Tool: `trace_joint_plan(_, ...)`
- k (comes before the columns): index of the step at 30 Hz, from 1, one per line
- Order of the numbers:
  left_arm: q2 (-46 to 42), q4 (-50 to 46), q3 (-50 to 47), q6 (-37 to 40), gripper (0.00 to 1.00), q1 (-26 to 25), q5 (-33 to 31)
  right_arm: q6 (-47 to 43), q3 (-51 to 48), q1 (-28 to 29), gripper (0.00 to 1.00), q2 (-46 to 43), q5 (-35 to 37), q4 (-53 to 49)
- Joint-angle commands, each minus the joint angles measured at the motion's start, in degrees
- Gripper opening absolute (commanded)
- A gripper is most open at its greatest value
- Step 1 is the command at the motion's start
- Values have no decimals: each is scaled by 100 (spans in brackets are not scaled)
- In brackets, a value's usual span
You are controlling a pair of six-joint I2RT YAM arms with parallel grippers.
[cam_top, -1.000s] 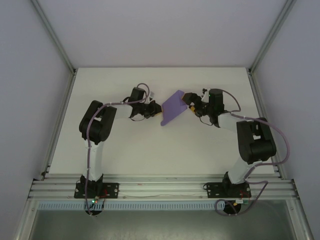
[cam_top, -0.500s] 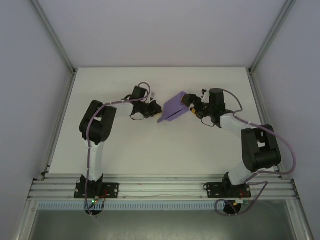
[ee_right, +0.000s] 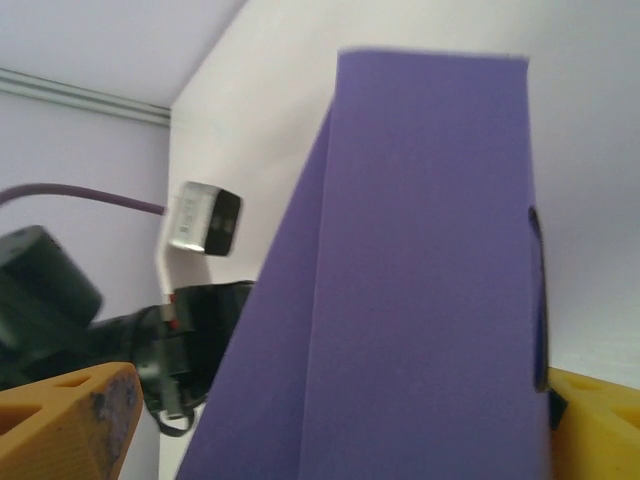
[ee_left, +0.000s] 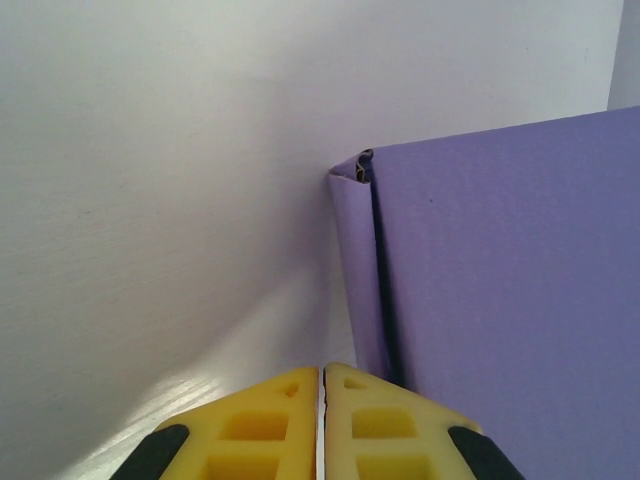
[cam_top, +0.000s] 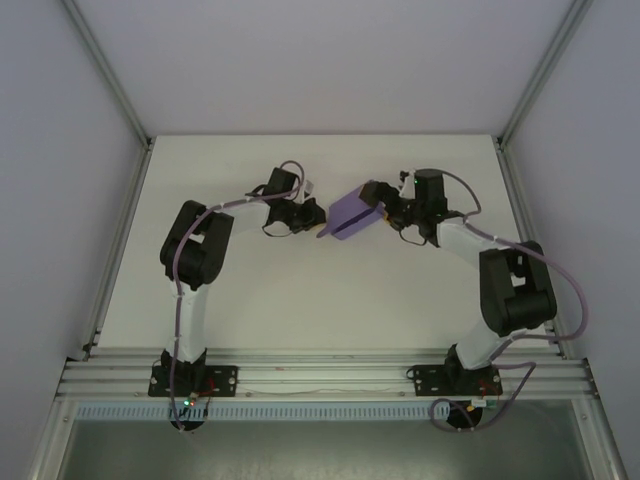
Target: Assemble paper box
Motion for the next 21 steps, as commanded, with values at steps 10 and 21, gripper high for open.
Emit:
trace_joint_plan(10, -181, -386, 287, 443, 11, -69, -227, -333, 106, 133, 56, -97, 434, -571)
trace_joint_plan(21, -2436, 342, -1238, 2476, 97, -101, -1724, 298, 190, 113, 39, -1157, 1486, -1962)
